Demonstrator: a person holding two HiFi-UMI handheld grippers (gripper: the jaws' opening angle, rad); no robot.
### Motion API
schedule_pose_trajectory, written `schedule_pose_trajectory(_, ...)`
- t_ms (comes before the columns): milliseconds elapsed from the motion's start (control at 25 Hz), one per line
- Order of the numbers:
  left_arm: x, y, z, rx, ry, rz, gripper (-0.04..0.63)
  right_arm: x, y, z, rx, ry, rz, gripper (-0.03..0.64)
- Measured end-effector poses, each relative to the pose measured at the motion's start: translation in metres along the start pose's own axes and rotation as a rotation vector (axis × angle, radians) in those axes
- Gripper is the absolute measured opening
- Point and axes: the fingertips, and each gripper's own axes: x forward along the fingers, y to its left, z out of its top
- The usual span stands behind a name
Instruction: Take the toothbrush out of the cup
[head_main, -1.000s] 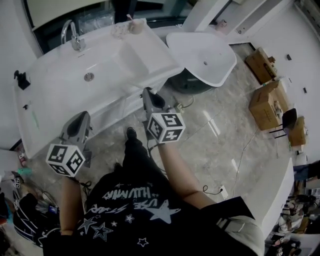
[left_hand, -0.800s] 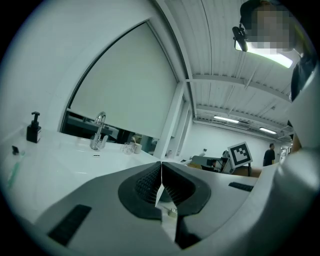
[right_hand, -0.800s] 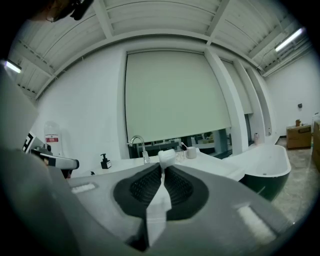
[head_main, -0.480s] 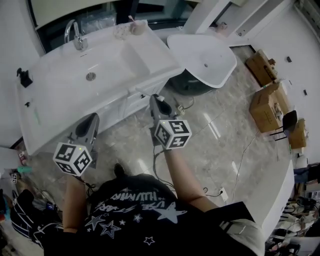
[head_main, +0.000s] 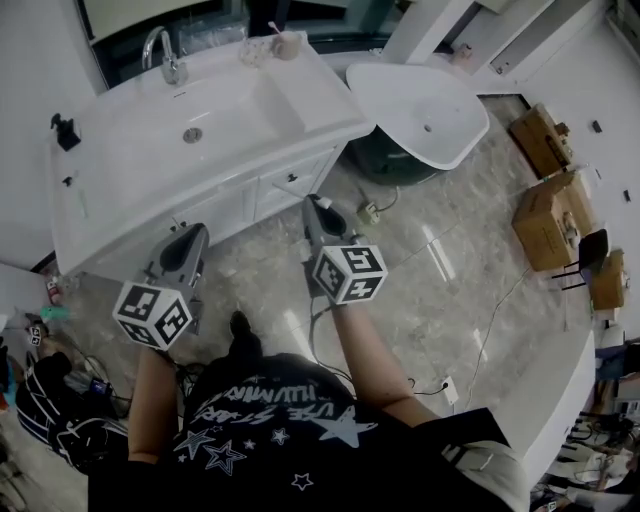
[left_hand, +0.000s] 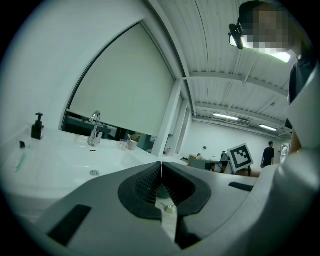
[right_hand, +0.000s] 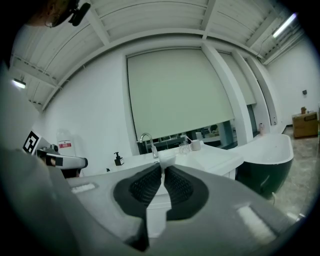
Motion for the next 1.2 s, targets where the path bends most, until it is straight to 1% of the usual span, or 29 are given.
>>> schedule_pose_trajectory(160, -0.017, -0.028, -0.005, 0.009, 0.013, 0.008, 0.009, -0.030, 0.004, 0.000, -0.018, 0.010, 0.019, 0.020)
schedule_pose_trajectory(280, -0.027, -0.055, -0.001, 0.009, 0.004, 0.015, 0.009, -0.059, 0.006, 0.007, -0.026, 0.012, 0.036, 0.020)
schedule_pose_trajectory(360, -0.031, -0.065, -0.001, 0.013, -0.003, 0.013, 0.009, -0.071, 0.008, 0.008, -0.033, 0.013, 0.045, 0.020)
schedule_pose_trajectory(600, -0.044, -0.085, -0.010, 0.025, -0.023, 0.004, 0.009, -0.095, 0.017, 0.005, -0.056, 0.000, 0.055, 0.020)
schedule_pose_trajectory(720, -0.053, -0.093, -0.014, 0.030, -0.028, 0.014, 0.009, -0.108, 0.023, 0.005, -0.059, -0.007, 0.065, 0.020)
schedule_pose_trajectory(880, -0.064, -0.111, -0.024, 0.056, -0.034, 0.025, 0.009, -0.130, 0.025, -0.003, -0.070, -0.006, 0.075, 0.020)
schedule_pose_trajectory(1040, -0.076, -0.122, -0.042, 0.039, -0.043, 0.037, 0.009, -0.148, 0.030, -0.017, -0.082, -0.005, 0.086, 0.018)
schedule_pose_trajectory(1200, -0.085, -0.130, -0.050, 0.033, -0.032, 0.045, 0.009, -0.161, 0.038, -0.021, -0.085, -0.001, 0.100, 0.018)
